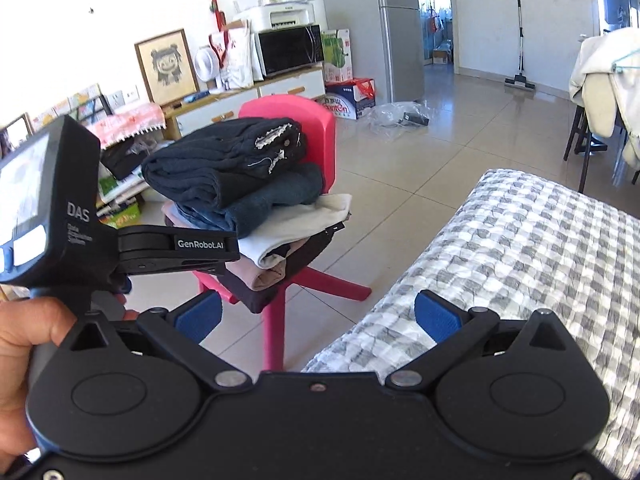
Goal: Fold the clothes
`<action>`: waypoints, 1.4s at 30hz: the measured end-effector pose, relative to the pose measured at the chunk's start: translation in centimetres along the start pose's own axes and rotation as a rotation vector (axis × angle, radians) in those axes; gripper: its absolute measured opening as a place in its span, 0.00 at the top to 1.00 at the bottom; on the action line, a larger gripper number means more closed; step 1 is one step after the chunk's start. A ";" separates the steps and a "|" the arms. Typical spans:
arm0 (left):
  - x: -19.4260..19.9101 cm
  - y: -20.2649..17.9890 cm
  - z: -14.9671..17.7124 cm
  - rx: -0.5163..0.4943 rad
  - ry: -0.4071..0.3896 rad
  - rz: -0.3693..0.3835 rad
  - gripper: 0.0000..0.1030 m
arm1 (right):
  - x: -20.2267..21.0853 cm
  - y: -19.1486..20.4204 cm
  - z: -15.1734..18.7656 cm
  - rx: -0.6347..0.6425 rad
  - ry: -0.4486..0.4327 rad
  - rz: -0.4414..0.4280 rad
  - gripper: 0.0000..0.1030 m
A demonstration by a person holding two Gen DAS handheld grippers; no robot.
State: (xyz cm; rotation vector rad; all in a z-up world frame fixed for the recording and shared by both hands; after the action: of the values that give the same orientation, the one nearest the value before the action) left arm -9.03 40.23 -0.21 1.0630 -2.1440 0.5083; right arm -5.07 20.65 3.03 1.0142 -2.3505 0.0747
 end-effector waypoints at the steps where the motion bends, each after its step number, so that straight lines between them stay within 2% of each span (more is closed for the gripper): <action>1: -0.2 0.1 0.3 0.017 0.001 -0.003 0.00 | 0.4 -0.2 0.4 -0.001 -0.014 -0.002 0.00; 5: -0.9 1.0 1.1 0.095 0.005 -0.015 0.00 | 1.2 -1.0 3.3 0.022 -0.076 -0.005 0.00; 8: -1.0 1.5 1.4 0.132 -0.005 -0.045 0.00 | 0.0 -1.2 4.5 0.047 0.042 0.012 0.00; 11: -1.1 1.7 1.5 0.149 0.010 -0.049 0.00 | -0.1 -1.8 4.4 -0.004 0.037 -0.011 0.00; 20: -0.5 0.7 2.1 0.100 -0.004 -0.057 0.00 | -0.6 -2.6 4.0 -0.077 0.068 -0.030 0.00; 42: -0.6 -0.1 2.4 0.076 0.002 -0.040 0.00 | -0.4 -3.2 4.5 -0.084 0.081 -0.020 0.00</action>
State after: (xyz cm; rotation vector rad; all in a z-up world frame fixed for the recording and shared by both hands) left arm -9.63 39.09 -2.27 1.1443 -2.1120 0.5758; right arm -4.87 17.42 -1.48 0.9758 -2.2501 0.0086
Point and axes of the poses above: each gripper's, at about its wrist camera, not at the fingertips, and x roughly against the way its jaws point, y to its left, z to its underside, the point moved 2 cm from there along -x, roughly the way its jaws point, and after that the axes turned 3 degrees about -y, right-handed, at the moved point
